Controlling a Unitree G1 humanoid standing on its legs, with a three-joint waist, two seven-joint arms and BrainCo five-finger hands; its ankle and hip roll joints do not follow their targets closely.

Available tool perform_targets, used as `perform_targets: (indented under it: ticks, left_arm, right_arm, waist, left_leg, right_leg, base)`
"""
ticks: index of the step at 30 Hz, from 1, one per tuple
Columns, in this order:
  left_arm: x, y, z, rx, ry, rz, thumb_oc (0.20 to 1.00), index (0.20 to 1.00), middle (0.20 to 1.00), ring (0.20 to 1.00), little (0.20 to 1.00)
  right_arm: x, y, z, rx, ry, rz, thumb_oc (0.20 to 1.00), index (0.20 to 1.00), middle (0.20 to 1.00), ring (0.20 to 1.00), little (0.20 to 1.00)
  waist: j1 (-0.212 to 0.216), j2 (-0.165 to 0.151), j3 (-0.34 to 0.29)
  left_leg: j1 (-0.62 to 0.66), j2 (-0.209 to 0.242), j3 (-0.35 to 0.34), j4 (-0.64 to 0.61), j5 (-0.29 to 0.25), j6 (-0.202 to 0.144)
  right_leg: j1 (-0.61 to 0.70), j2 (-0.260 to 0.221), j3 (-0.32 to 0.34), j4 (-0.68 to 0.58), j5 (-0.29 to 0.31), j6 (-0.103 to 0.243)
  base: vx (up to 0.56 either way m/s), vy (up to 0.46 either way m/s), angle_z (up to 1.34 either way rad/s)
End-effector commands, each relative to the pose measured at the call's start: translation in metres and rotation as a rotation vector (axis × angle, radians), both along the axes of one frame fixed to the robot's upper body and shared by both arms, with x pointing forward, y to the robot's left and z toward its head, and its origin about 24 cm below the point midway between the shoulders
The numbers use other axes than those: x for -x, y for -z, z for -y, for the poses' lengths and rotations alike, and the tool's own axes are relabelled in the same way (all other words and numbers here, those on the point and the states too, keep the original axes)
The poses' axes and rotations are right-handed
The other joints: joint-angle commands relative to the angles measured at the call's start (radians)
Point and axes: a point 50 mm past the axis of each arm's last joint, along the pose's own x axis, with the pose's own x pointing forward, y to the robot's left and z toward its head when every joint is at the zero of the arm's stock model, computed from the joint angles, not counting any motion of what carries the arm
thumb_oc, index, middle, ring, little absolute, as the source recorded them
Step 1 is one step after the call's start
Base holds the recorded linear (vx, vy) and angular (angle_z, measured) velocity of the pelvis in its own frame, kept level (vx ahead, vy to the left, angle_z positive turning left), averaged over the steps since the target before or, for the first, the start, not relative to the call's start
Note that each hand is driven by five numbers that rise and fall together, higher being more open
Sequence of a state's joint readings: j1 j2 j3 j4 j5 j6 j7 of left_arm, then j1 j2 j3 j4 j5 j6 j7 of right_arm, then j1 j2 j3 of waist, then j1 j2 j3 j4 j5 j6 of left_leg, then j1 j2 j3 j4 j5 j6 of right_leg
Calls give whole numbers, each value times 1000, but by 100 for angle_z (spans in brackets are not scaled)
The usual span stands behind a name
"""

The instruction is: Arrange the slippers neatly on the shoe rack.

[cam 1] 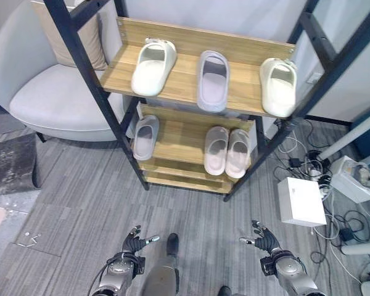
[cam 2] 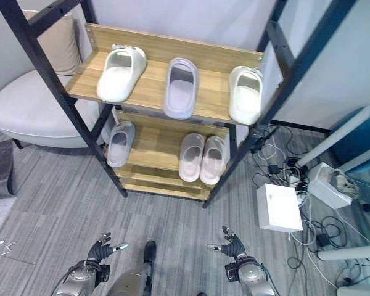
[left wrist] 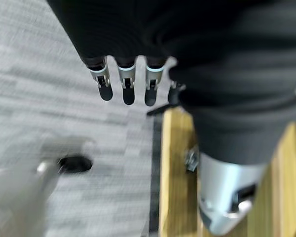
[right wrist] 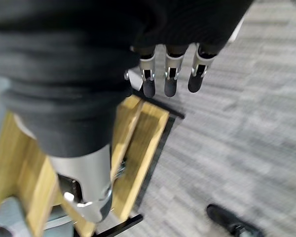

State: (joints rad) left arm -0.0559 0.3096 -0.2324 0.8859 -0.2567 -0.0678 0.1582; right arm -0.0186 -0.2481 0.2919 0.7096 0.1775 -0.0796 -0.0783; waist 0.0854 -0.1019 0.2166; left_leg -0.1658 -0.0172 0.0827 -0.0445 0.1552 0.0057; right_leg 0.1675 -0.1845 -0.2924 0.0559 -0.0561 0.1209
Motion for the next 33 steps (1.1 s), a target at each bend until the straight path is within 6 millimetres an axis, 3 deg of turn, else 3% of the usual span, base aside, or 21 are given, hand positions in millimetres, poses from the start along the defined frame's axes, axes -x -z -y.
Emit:
perform_targets:
  ticks: [1,2,4,6,7,9,10,11,12,19,21,22,26,28,29,30,31,33]
  left_arm:
    - [-3,1,17,20,50,22,1000,1000,1000,1000,1000]
    - [-3,1,17,20,50,23,1000,1000,1000,1000,1000]
    - [-6,-2,19,27,61,41,1000,1000,1000,1000,1000]
    - [-9,-5,21,28,72,57,1000,1000,1000,1000,1000]
    - [-14,-8,22,32,84,73,1000,1000,1000,1000,1000]
    - [-14,-8,21,33,85,74,1000,1000,1000,1000,1000]
    - [-17,-10,22,34,92,86,1000,1000,1000,1000,1000]
    - [-17,-10,22,34,92,86,1000,1000,1000,1000,1000]
    - [-20,-13,23,28,107,96,1000,1000,1000,1000,1000]
    - [-17,-9,25,35,109,82,1000,1000,1000,1000,1000]
    - [-14,-7,25,40,101,73,1000,1000,1000,1000,1000]
    - [-15,-8,29,47,113,78,1000,1000,1000,1000,1000]
    - [-21,-12,32,55,115,109,1000,1000,1000,1000,1000]
    - [-22,-13,32,60,113,115,1000,1000,1000,1000,1000]
    - [-20,-12,32,53,117,103,1000,1000,1000,1000,1000]
    - [-20,-11,32,53,117,102,1000,1000,1000,1000,1000]
    - [-18,-11,31,42,117,96,1000,1000,1000,1000,1000]
    - [-18,-11,31,40,118,94,1000,1000,1000,1000,1000]
  right_arm:
    - [-14,-15,9,16,2,84,1000,1000,1000,1000,1000]
    - [-14,-15,9,16,2,84,1000,1000,1000,1000,1000]
    - [-15,-16,8,15,-1,88,1000,1000,1000,1000,1000]
    - [-12,-14,6,11,0,79,1000,1000,1000,1000,1000]
    - [-8,-11,6,4,2,57,1000,1000,1000,1000,1000]
    - [-7,-10,7,4,5,52,1000,1000,1000,1000,1000]
    - [-6,-9,8,4,8,48,1000,1000,1000,1000,1000]
    - [-6,-9,8,4,8,48,1000,1000,1000,1000,1000]
    - [-5,-9,9,5,16,48,1000,1000,1000,1000,1000]
    - [2,-5,14,13,27,24,1000,1000,1000,1000,1000]
    - [3,-4,17,10,37,22,1000,1000,1000,1000,1000]
    - [1,-7,21,18,42,32,1000,1000,1000,1000,1000]
    - [-3,-10,28,31,44,48,1000,1000,1000,1000,1000]
    - [-2,-9,28,36,44,42,1000,1000,1000,1000,1000]
    - [-1,-9,30,40,47,39,1000,1000,1000,1000,1000]
    - [-1,-9,30,40,47,38,1000,1000,1000,1000,1000]
    - [-1,-10,30,42,44,42,1000,1000,1000,1000,1000]
    - [0,-10,31,47,43,42,1000,1000,1000,1000,1000]
  waist:
    - [-3,15,-17]
    - [-2,14,-17]
    - [-18,26,-4]
    - [-32,41,7]
    - [-48,45,14]
    - [-53,44,22]
    - [-61,40,28]
    - [-61,40,29]
    - [-66,31,31]
    - [-75,24,-7]
    - [-72,26,-15]
    - [-62,24,1]
    - [-39,16,24]
    - [-37,13,26]
    - [-27,12,15]
    - [-25,12,16]
    - [-21,24,11]
    - [-21,29,11]
  left_leg:
    - [43,37,-34,51,-103,-11]
    - [43,36,-33,51,-103,-10]
    - [82,20,-28,39,-121,14]
    - [127,22,-28,15,-139,22]
    - [161,18,-38,-8,-146,19]
    - [178,14,-45,-14,-149,18]
    - [198,7,-55,-19,-161,12]
    - [200,7,-55,-19,-161,12]
    - [220,5,-60,-19,-177,1]
    - [256,4,-65,30,-247,-12]
    - [237,9,-62,123,-268,-37]
    - [190,7,-66,250,-238,-68]
    - [101,-3,-102,391,-193,-92]
    - [85,22,-90,353,-192,-92]
    - [75,100,-72,177,-179,-86]
    - [83,100,-70,166,-175,-87]
    - [65,149,-110,66,-99,-100]
    - [67,163,-118,36,-73,-109]
  right_leg:
    - [-133,-6,57,221,62,46]
    - [-136,-7,59,225,61,47]
    - [-174,-36,63,343,142,60]
    - [-226,-42,52,415,152,57]
    - [-277,-14,34,350,124,46]
    - [-270,-8,20,305,117,44]
    - [-289,13,-5,182,109,32]
    - [-288,13,-5,181,110,32]
    - [-304,15,-45,42,132,39]
    - [-244,43,-31,-45,133,23]
    - [-214,58,-35,-55,104,2]
    - [-185,63,-33,-60,89,-18]
    - [-147,66,-40,-81,76,-37]
    - [-140,66,-43,-93,70,-36]
    - [-126,63,-52,-114,62,-19]
    - [-124,63,-50,-115,61,-20]
    - [-114,69,-43,-120,50,-14]
    - [-110,69,-40,-120,45,-13]
  base:
    - [110,256,-21]
    - [82,194,-16]
    - [176,250,2]
    - [250,204,8]
    - [158,51,9]
    - [229,13,-1]
    - [225,-20,0]
    - [332,-67,19]
    - [182,-54,17]
    - [257,-80,16]
    - [186,-98,11]
    - [129,-94,14]
    - [69,-58,2]
    - [117,39,-2]
    - [133,71,-1]
    - [218,179,7]
    - [124,153,19]
    - [113,168,3]
